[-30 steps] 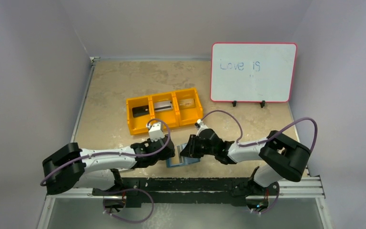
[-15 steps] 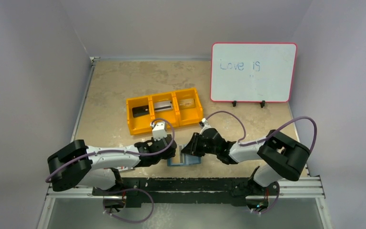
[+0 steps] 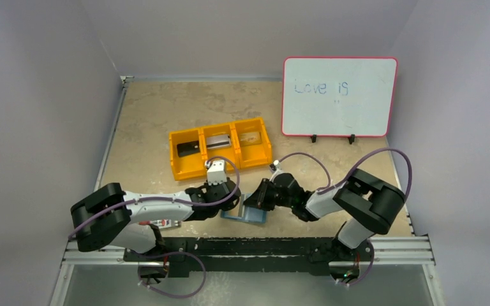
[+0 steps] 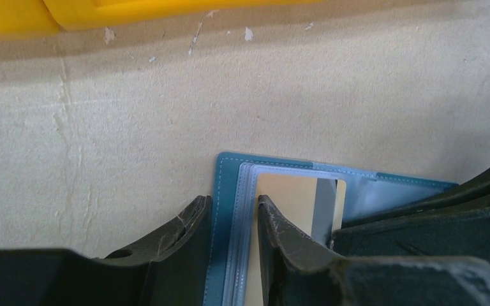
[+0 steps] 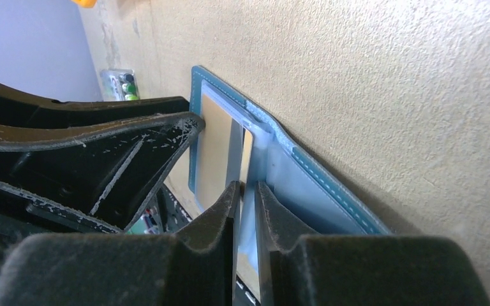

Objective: Take the credit cards out of the card holder

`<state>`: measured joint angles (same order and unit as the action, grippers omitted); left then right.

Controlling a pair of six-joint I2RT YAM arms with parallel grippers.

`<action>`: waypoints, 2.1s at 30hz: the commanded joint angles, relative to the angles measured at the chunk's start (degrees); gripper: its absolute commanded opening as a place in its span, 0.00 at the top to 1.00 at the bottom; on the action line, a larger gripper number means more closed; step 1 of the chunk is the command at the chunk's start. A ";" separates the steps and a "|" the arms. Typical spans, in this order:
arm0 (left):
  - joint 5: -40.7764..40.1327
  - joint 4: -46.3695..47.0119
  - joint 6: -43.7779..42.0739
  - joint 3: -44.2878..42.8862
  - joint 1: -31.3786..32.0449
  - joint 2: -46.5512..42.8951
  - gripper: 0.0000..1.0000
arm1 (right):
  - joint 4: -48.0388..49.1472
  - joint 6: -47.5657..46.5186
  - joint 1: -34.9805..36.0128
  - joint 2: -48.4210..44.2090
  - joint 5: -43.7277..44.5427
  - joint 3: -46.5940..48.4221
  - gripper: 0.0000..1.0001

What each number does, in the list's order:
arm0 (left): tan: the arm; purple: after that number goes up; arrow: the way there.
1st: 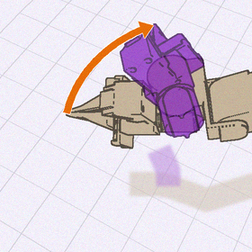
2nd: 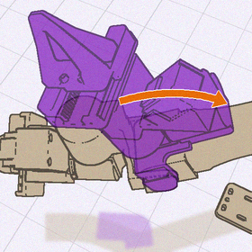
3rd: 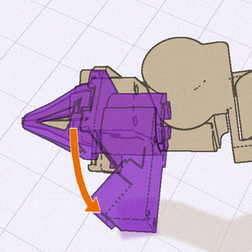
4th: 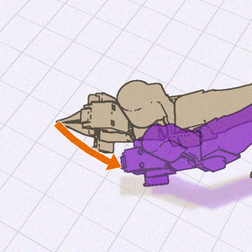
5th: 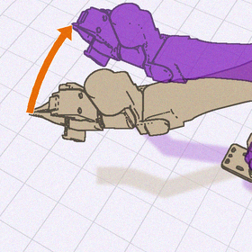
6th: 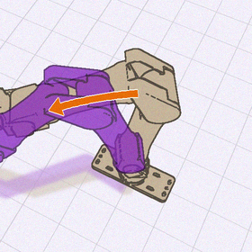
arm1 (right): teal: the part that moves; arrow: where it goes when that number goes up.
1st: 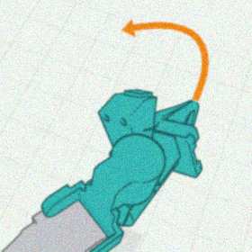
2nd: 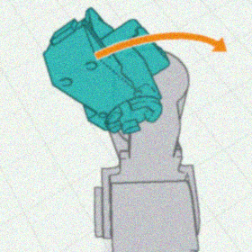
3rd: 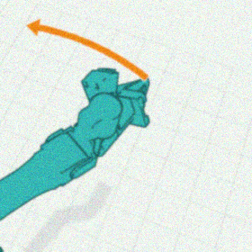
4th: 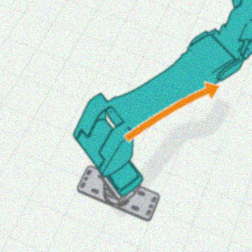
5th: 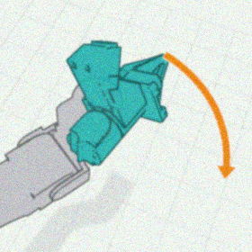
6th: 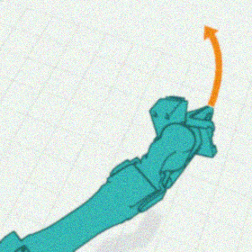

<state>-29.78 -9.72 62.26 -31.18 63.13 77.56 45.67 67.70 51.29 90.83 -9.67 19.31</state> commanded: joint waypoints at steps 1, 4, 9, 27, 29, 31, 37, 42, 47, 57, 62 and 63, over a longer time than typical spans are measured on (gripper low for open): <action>5.35 -0.74 -1.92 -1.60 1.43 3.25 0.74 | 7.82 1.67 0.63 3.21 -2.63 -0.92 0.85; 4.97 -0.79 -1.52 -1.52 2.08 3.22 0.80 | 8.05 2.02 0.61 4.06 -2.91 -0.51 0.84; 3.80 -1.18 -0.52 -1.46 3.23 2.88 0.93 | 2.39 2.77 0.61 3.19 -0.01 1.05 0.76; -1.91 -2.40 4.01 -1.14 6.70 -7.83 0.56 | -13.88 -1.31 1.49 -2.56 8.54 6.67 0.83; -2.02 -2.46 3.93 -0.99 6.70 -8.33 0.55 | -9.97 -1.25 1.50 -2.67 6.48 5.18 0.84; -2.10 -3.50 3.90 -1.51 6.67 -8.11 0.56 | -9.07 -1.09 1.49 -3.02 5.86 4.57 0.83; -5.53 -8.53 3.87 -3.61 6.69 -8.97 0.51 | -16.12 -1.97 1.51 -5.95 10.16 5.28 0.76; -6.63 -9.36 4.21 -4.46 6.74 -10.49 0.46 | -16.79 -2.85 1.47 -9.28 10.21 4.16 0.74; -3.60 -4.64 3.54 -3.80 6.73 -10.17 0.47 | -15.78 -5.45 1.48 -8.68 8.48 5.03 0.74; 1.15 7.62 12.34 4.43 6.72 -8.95 0.56 | -13.27 -7.01 1.49 -7.46 5.29 3.84 0.77; 0.82 5.91 12.42 4.21 6.70 -8.27 0.57 | -13.06 -7.59 1.47 -6.54 4.90 4.29 0.77; 0.86 5.79 12.30 4.07 6.72 -8.12 0.57 | -12.85 -7.64 1.48 -6.28 4.72 4.25 0.77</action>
<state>-28.93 -6.76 72.95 -26.59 69.52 69.19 30.41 61.60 52.51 83.81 -4.08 23.57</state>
